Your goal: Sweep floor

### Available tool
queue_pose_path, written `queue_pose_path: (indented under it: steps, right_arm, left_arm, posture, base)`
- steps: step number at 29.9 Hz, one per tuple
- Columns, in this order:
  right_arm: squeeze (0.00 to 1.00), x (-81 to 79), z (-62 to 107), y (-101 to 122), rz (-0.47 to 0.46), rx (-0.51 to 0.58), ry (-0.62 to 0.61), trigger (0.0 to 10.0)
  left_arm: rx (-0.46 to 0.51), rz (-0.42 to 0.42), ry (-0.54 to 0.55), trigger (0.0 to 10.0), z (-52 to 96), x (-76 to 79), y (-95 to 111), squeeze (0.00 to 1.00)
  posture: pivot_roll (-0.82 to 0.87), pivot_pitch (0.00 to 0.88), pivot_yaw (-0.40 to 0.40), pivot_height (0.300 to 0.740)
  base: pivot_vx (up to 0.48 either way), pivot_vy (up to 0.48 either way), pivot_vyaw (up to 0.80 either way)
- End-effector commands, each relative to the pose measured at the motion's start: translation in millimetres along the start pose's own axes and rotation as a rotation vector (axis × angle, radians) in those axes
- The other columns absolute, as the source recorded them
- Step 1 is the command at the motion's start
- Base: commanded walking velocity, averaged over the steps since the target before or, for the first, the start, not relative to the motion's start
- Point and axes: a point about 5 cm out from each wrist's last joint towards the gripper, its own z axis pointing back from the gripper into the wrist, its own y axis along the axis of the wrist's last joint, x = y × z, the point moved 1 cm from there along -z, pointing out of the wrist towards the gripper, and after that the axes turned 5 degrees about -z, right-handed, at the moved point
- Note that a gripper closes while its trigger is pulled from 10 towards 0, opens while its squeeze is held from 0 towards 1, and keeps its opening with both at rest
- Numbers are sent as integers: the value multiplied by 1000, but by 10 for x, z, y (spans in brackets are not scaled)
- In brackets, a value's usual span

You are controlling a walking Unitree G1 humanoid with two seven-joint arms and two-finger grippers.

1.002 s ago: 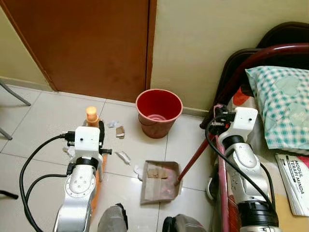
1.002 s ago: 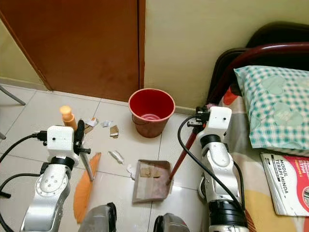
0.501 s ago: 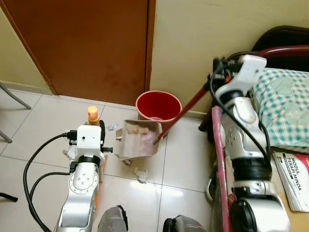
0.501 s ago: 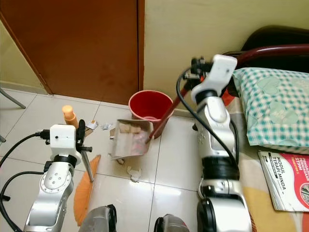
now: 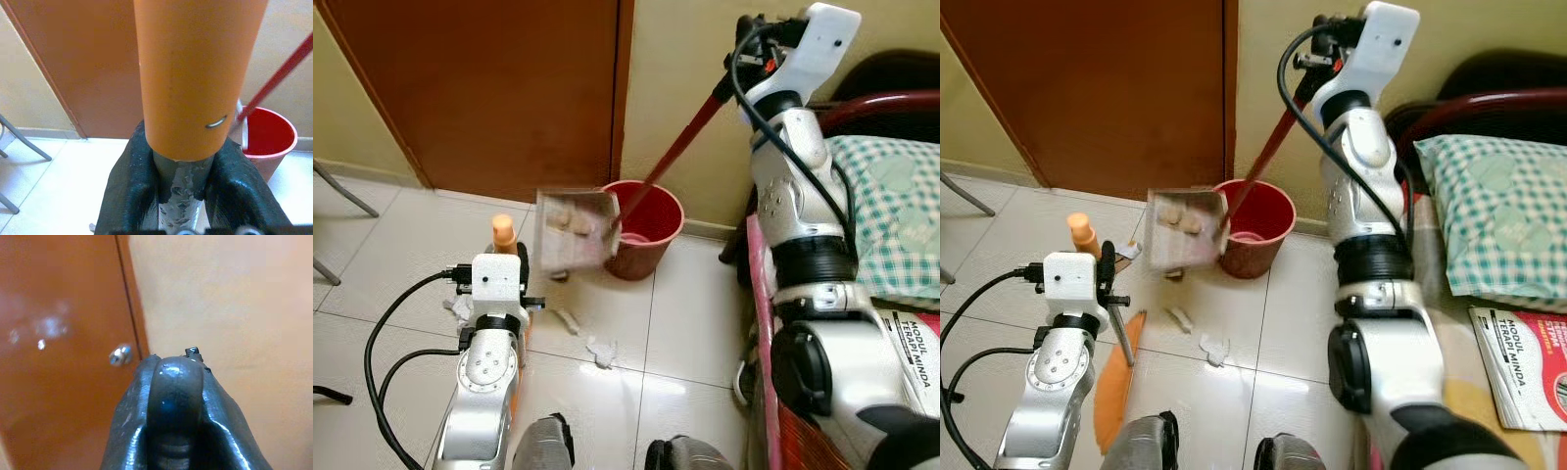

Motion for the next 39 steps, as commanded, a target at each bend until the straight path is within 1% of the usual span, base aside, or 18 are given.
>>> queue_pose_path:
  steps: [1, 4, 8, 9, 10, 13, 14, 16, 17, 19, 20, 22, 24, 25, 28, 30, 37, 39]
  right_arm:
    - [0, -13, -80, 254, 1, 104, -1, 10000]
    - [0, -41, -124, 340, 42, 141, 18, 10000]
    - [0, -235, -190, 432, 188, 207, 123, 10000]
    - [0, -235, -190, 432, 188, 207, 123, 10000]
    - [0, -295, -194, 429, 227, 220, 150, 10000]
    - [0, -577, -170, 361, 399, 284, 251, 10000]
    - [0, -577, -170, 361, 399, 284, 251, 10000]
    - [0, -770, -102, 269, 509, 333, 334, 10000]
    - [0, -826, -76, 231, 534, 345, 358, 10000]
    - [0, -826, -76, 231, 534, 345, 358, 10000]
    - [0, -982, 43, 66, 613, 367, 442, 10000]
    - [0, -982, 43, 66, 613, 367, 442, 10000]
    - [0, -1107, 209, -151, 647, 362, 532, 10000]
    - [0, -1107, 209, -151, 647, 362, 532, 10000]
    - [0, -1166, 374, -357, 666, 345, 615, 10000]
    - [0, -1185, 437, -417, 688, 357, 648, 10000]
    - [0, -1170, 449, -375, 690, 400, 635, 10000]
    - [0, -1185, 380, -146, 623, 461, 583, 10000]
  left_arm:
    - [8, 7, -4, 10000, 8, 15, 25, 0]
    - [9, 9, -9, 10000, 3, 25, 30, 0]
    - [13, 13, -19, 10000, -3, 41, 44, 0]
    - [13, 13, -19, 10000, -3, 41, 44, 0]
    - [14, 14, -20, 10000, -4, 43, 48, 0]
    - [19, 19, -24, 10000, -6, 61, 63, 0]
    - [19, 19, -24, 10000, -6, 61, 63, 0]
    - [20, 23, -26, 10000, 0, 74, 67, 0]
    - [20, 24, -27, 10000, 2, 77, 67, 0]
    - [20, 24, -27, 10000, 2, 77, 67, 0]
    - [21, 25, -27, 10000, 6, 82, 69, 0]
    - [21, 25, -27, 10000, 6, 82, 69, 0]
    - [22, 25, -25, 10000, 8, 82, 72, 0]
    - [22, 25, -25, 10000, 8, 82, 72, 0]
    - [23, 24, -26, 10000, 8, 85, 75, 0]
    - [24, 24, -27, 10000, 4, 86, 77, 0]
    - [30, 23, -31, 10000, -11, 101, 88, 0]
    - [33, 21, -30, 10000, -19, 102, 91, 0]
  posture:
    - [60, 81, -60, 740]
    - [60, 81, -60, 740]
    - [61, 88, -54, 740]
    - [61, 88, -54, 740]
    - [63, 92, -55, 740]
    - [67, 95, -57, 740]
    - [67, 95, -57, 740]
    - [72, 98, -61, 740]
    - [72, 98, -61, 740]
    - [72, 98, -61, 740]
    - [76, 101, -67, 740]
    - [76, 101, -67, 740]
    - [78, 103, -69, 740]
    - [78, 103, -69, 740]
    - [78, 105, -70, 740]
    - [76, 106, -69, 740]
    - [71, 104, -67, 740]
    - [73, 99, -67, 740]
  base:
    - [0, 0, 0]
    - [0, 0, 0]
    - [0, 0, 0]
    - [0, 0, 0]
    - [0, 0, 0]
    - [0, 0, 0]
    - [0, 0, 0]
    - [0, 0, 0]
    - [0, 0, 0]
    - [0, 0, 0]
    - [0, 0, 0]
    - [0, 0, 0]
    - [0, 0, 0]
    - [0, 0, 0]
    - [0, 0, 0]
    - [0, 0, 0]
    - [0, 0, 0]
    - [0, 0, 0]
